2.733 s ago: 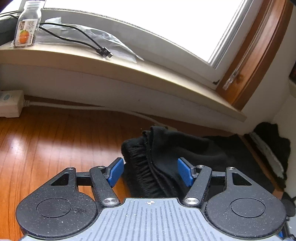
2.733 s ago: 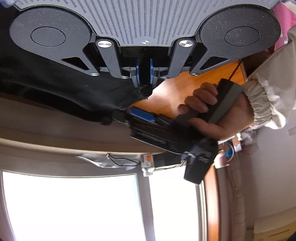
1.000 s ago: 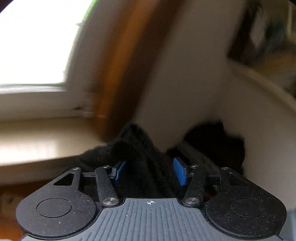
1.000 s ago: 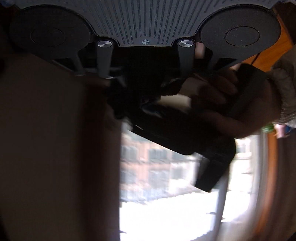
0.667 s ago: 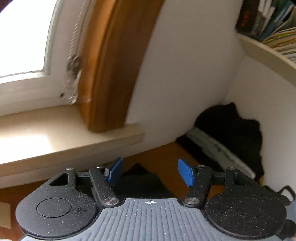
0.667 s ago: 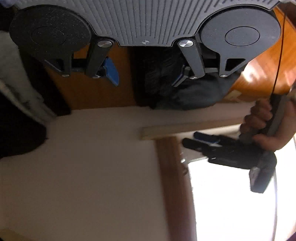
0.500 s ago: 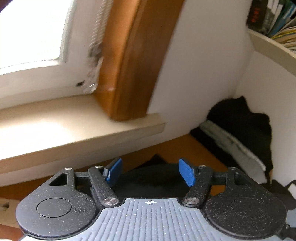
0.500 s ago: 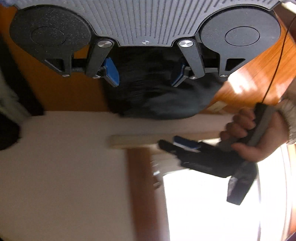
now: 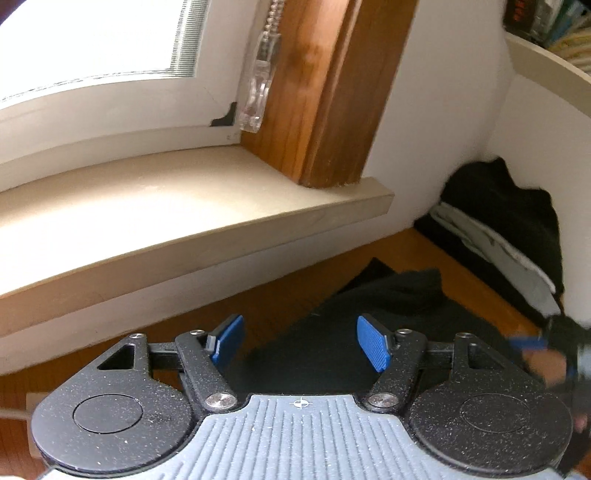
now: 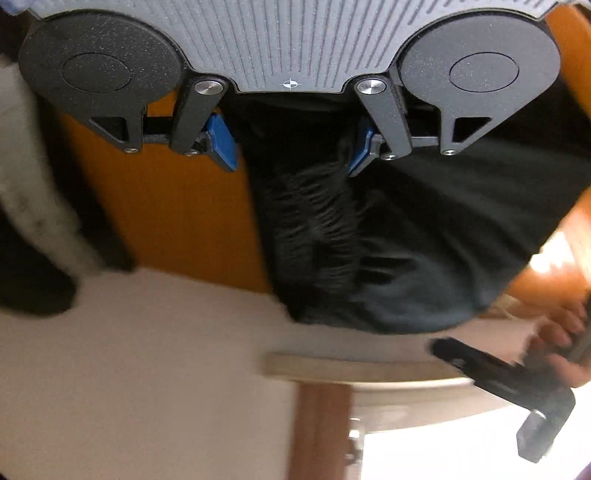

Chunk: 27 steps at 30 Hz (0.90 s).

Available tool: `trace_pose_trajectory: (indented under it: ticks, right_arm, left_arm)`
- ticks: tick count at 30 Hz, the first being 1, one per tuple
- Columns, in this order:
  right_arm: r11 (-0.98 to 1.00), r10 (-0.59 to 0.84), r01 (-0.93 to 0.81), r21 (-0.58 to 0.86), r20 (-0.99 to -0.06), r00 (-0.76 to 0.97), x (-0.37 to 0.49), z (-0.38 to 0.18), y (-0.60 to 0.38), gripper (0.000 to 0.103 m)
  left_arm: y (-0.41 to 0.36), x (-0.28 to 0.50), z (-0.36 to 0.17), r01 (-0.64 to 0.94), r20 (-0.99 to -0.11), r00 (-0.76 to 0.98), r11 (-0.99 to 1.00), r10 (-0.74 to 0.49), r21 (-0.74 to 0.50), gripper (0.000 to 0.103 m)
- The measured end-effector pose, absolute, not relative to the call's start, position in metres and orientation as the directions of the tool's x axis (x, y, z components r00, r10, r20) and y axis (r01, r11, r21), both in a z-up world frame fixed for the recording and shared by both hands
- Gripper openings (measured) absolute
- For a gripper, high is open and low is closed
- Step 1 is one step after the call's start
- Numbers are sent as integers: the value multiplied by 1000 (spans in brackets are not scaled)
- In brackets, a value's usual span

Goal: Fold clothes

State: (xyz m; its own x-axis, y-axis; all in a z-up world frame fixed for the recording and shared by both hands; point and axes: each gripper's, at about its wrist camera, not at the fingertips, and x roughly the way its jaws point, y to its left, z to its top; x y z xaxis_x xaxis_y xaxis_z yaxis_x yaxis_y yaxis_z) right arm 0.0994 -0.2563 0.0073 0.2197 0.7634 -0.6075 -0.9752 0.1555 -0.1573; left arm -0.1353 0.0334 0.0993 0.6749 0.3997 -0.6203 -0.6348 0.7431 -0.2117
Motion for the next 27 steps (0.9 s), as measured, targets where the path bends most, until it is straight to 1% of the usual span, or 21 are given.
trace_pose_trajectory:
  ticks: [2,4,5,6,9,10,13,15,16,17,18,19,20,21,22,24,25,26,27]
  right_arm:
    - [192,743,-963,-190,-613,269,121,9,-254,62]
    - [228,734,-960,-162,-619,279,146,13,-253,58]
    - [234,740,-964,-126,-620,261,157,16,-254,54]
    - [239,754,-968,-80,-613,237,167,19,-256,53]
    - [233,814,-970,68,-559,156,185,24,-269,53]
    - [228,817,-968,102,-561,133,187,23,-269,53]
    - [214,800,-966,142,-594,90,188,12,-262,54]
    - [215,790,-965,152,-608,80,187,5,-258,54]
    - [219,793,-963,158,-603,82,187,5,-259,54]
    - [223,798,-962,160,-596,86,186,5,-260,43]
    - [225,808,-961,161,-583,92,186,7,-263,27]
    - [224,821,-961,161,-562,97,184,11,-267,21]
    - [224,841,-962,158,-530,108,181,17,-271,18]
    - [224,867,-963,151,-482,126,177,26,-277,14]
    - [237,879,-961,143,-452,150,175,32,-279,14]
    - [296,874,-947,126,-435,215,176,37,-274,15]
    - [325,870,-938,118,-427,248,177,40,-272,19]
    - [357,851,-928,107,-447,276,179,38,-265,35]
    - [386,821,-918,91,-488,296,179,31,-257,44]
  left_arm:
    - [34,-132,95,-602,-620,692,770,370,-211,71]
    - [33,-122,90,-567,-623,704,799,342,-202,71]
    - [32,-115,88,-544,-619,714,816,327,-196,71]
    - [32,-106,86,-520,-613,726,833,312,-192,71]
    - [29,-74,84,-434,-591,762,886,263,-165,71]
    - [29,-61,83,-408,-592,767,901,249,-150,71]
    - [31,-27,77,-361,-603,764,926,228,-108,67]
    - [34,-11,73,-340,-627,753,934,200,-110,64]
    - [36,-4,70,-330,-640,746,937,185,-113,53]
    - [36,0,69,-302,-644,749,945,154,-125,32]
    - [33,2,69,-271,-642,756,954,129,-127,18]
    - [30,5,70,-241,-639,761,963,108,-124,8]
    - [26,6,75,-231,-623,774,966,111,-116,7]
    - [25,3,85,-232,-581,805,964,115,-130,6]
    - [26,-2,98,-233,-531,839,960,119,-154,6]
    - [37,-5,115,-286,-456,873,939,173,-192,8]
    - [42,2,115,-329,-470,856,928,214,-177,14]
    - [44,10,108,-358,-516,822,922,239,-143,20]
    - [45,17,100,-380,-564,784,919,259,-107,24]
